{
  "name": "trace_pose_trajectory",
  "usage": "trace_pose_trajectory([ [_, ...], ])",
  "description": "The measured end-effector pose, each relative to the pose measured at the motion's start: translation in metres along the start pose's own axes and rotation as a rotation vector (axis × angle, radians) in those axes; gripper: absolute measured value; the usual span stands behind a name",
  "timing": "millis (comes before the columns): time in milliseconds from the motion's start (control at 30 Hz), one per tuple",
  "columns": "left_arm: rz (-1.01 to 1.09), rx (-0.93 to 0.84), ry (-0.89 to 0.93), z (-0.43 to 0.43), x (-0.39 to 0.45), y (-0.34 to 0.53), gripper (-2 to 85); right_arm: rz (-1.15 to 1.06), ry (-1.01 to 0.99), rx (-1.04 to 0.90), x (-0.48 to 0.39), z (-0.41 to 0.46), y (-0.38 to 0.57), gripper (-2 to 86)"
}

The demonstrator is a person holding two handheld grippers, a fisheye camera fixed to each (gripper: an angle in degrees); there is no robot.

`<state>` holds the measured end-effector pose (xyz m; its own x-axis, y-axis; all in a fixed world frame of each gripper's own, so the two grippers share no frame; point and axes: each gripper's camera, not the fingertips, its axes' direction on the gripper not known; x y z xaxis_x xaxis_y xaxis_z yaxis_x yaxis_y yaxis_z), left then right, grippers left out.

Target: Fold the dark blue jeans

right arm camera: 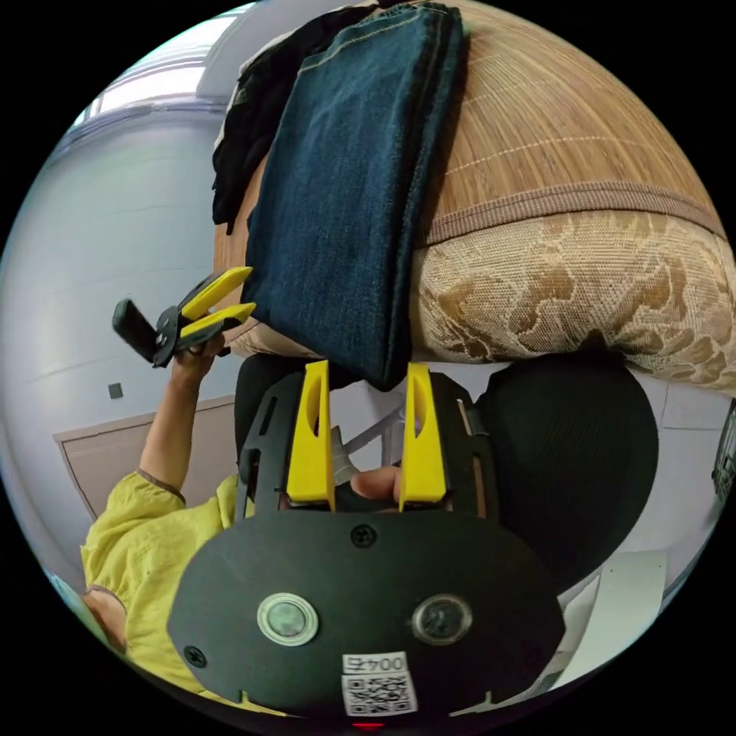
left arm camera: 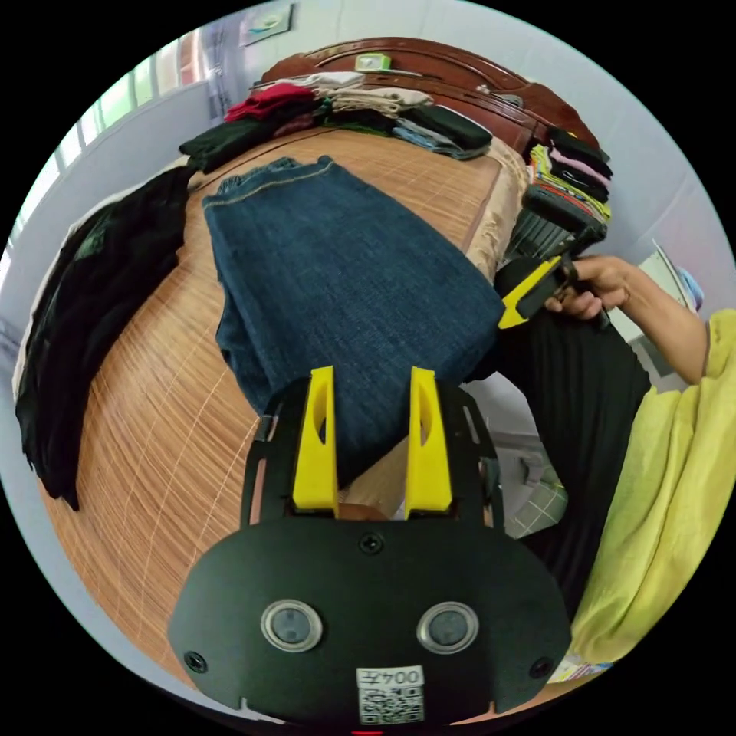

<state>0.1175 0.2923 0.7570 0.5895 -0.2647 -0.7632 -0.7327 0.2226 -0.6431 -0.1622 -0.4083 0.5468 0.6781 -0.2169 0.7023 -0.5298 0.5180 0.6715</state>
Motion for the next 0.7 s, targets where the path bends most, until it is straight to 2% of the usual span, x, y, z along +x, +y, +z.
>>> trace_pose_trajectory([
  [100,0.083,0.015,-0.057,-0.02,0.033,-0.019,11.8,-0.049,0.041,0.083,-0.004,-0.022,0.022,11.8],
  [167,0.12,-0.113,-0.129,-0.008,0.046,-0.032,11.1,-0.185,0.143,0.144,-0.018,-0.034,0.046,12.4],
  [200,0.121,-0.149,-0.132,-0.002,0.047,-0.034,11.1,-0.219,0.157,0.145,-0.021,-0.035,0.051,12.6],
  [300,0.06,-0.103,-0.051,-0.012,0.038,-0.036,10.8,-0.328,0.183,0.092,-0.03,-0.03,0.065,12.9],
  [367,0.03,-0.073,-0.018,-0.026,0.037,-0.04,11.0,-0.313,0.21,0.01,-0.028,-0.02,0.066,12.8],
  [433,0.049,-0.087,-0.042,-0.038,0.049,-0.049,11.6,-0.272,0.225,0.006,-0.024,-0.018,0.069,13.4],
  [567,0.146,-0.035,-0.056,-0.075,0.093,-0.07,14.0,-0.163,0.123,0.034,-0.012,-0.014,0.075,19.9],
  [700,0.249,-0.022,-0.083,-0.089,0.133,-0.088,15.5,-0.111,0.053,0.026,-0.007,-0.003,0.073,20.8],
])
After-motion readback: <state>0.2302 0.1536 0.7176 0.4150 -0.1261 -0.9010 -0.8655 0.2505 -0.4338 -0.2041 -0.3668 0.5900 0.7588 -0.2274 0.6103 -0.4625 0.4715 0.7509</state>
